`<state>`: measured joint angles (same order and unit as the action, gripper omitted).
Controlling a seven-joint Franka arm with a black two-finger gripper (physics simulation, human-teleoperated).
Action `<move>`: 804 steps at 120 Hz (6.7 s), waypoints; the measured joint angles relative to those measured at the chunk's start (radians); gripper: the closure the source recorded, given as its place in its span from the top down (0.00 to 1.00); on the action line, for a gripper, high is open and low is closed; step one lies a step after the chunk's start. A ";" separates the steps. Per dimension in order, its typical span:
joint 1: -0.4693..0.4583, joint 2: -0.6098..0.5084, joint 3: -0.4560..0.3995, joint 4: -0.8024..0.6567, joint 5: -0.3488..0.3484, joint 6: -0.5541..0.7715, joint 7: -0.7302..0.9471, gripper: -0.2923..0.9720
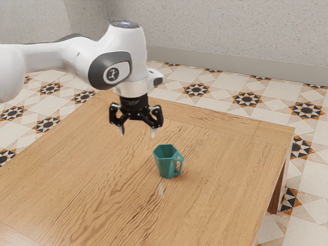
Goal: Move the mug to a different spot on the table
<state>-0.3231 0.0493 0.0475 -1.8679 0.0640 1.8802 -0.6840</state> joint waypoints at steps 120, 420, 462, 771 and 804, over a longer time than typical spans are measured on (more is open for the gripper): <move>-0.053 0.323 0.000 0.115 0.001 0.256 -0.969 0.77; -0.041 0.487 0.005 0.189 0.060 0.404 -1.146 0.46; -0.042 0.487 0.005 0.189 0.058 0.402 -1.145 0.30; 0.059 0.370 0.074 -0.082 0.207 0.463 -0.924 0.63; 0.031 0.259 0.074 -0.250 0.162 0.555 -0.955 0.73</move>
<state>-0.2921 0.3087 0.1212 -2.1178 0.2264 2.4348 -1.6394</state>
